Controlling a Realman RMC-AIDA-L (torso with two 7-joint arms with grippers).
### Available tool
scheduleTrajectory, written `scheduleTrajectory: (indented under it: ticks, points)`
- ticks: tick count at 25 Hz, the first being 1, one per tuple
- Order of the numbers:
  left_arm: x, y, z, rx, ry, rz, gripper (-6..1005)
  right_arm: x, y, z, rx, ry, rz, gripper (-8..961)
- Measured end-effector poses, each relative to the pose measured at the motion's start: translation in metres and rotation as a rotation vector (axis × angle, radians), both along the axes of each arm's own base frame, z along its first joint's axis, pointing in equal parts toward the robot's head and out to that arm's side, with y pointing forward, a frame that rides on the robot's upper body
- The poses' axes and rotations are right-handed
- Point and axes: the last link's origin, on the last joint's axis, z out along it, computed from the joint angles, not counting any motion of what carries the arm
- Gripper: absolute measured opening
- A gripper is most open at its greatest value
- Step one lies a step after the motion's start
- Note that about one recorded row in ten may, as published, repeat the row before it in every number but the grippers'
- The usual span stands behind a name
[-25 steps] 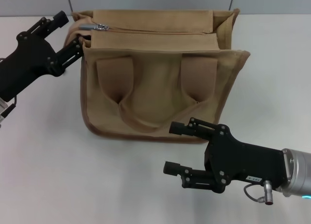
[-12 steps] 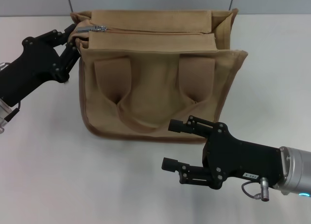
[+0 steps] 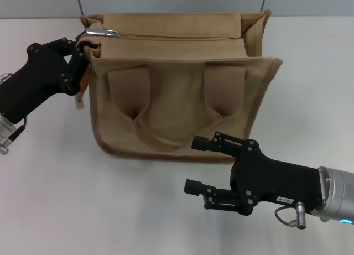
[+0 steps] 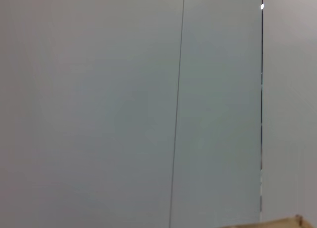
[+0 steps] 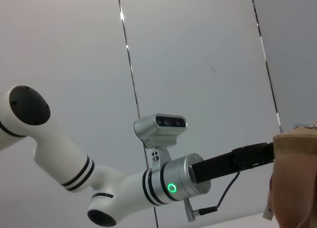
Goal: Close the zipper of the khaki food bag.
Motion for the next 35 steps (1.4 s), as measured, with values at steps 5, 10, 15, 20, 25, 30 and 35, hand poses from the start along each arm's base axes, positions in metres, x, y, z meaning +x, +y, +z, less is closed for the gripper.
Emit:
scheduleTrajectory:
  ticks: [5, 10, 15, 20, 25, 30, 35]
  points:
    - [0.008, -0.002, -0.002, -0.007, -0.053, -0.03, 29, -0.001, 0.001, 0.001, 0.008, 0.012, -0.008, 767]
    - [0.023, 0.0, -0.003, -0.024, -0.121, -0.08, 29, -0.001, 0.002, 0.003, 0.023, 0.035, -0.027, 767]
    - [0.038, 0.006, -0.012, -0.098, -0.171, -0.102, 30, -0.002, 0.002, 0.007, 0.04, 0.067, -0.034, 767]
    - [0.041, 0.011, -0.013, -0.104, -0.192, -0.085, 30, -0.007, 0.005, 0.017, 0.072, 0.144, -0.044, 766]
    - [0.042, 0.009, -0.014, -0.098, -0.213, -0.081, 30, -0.013, 0.011, 0.032, 0.075, 0.279, -0.119, 766]
    - [0.044, 0.01, -0.017, -0.101, -0.223, -0.081, 30, -0.025, 0.034, 0.055, -0.163, 0.543, -0.321, 766]
    - [0.048, 0.012, -0.018, -0.103, -0.237, -0.089, 31, -0.047, 0.073, 0.065, -0.732, 0.736, -0.591, 766]
